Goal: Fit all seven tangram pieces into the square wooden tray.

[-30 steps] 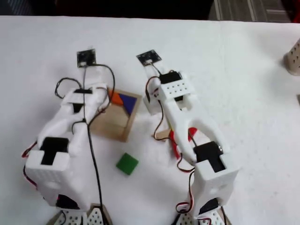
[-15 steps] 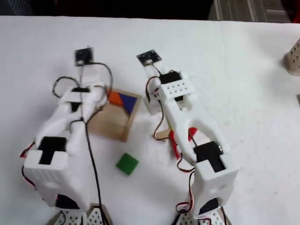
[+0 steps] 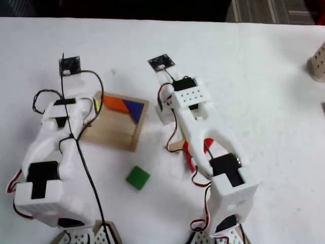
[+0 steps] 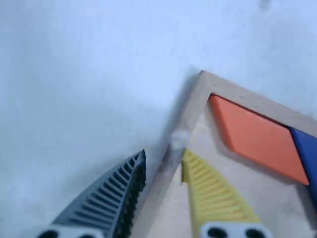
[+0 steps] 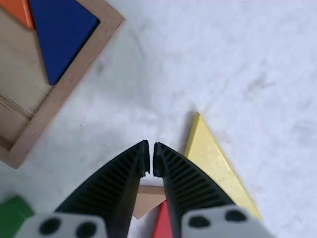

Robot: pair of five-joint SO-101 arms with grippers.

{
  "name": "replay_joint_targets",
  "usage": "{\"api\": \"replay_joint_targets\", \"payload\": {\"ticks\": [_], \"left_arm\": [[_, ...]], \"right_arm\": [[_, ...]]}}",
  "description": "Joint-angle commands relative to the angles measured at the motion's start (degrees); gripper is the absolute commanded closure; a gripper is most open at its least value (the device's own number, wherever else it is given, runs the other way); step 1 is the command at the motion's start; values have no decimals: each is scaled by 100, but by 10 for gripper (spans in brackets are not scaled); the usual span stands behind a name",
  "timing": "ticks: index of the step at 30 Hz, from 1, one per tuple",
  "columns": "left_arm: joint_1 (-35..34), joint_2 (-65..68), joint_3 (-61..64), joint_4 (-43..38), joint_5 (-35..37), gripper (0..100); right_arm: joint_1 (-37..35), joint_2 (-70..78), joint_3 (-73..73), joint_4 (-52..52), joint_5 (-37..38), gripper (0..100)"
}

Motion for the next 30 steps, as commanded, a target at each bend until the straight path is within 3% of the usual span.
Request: {"api": "replay_joint_targets", "payload": {"ticks": [1, 5, 12, 23, 30], "left_arm": [[-40, -321, -79, 237, -193, 752], [-57, -312, -88, 229, -308, 790], [-57, 75, -360, 273, -1503, 913], [-171, 312, -765, 1248, -1538, 924], [-92, 66, -246, 1776, -1512, 928]], "right_arm": [[22, -382, -79, -84, -44, 979], [22, -382, -70, -66, -44, 979], [22, -382, -70, -57, -44, 979], [22, -391, -62, -57, -44, 979], [22, -409, -62, -57, -44, 979]]}}
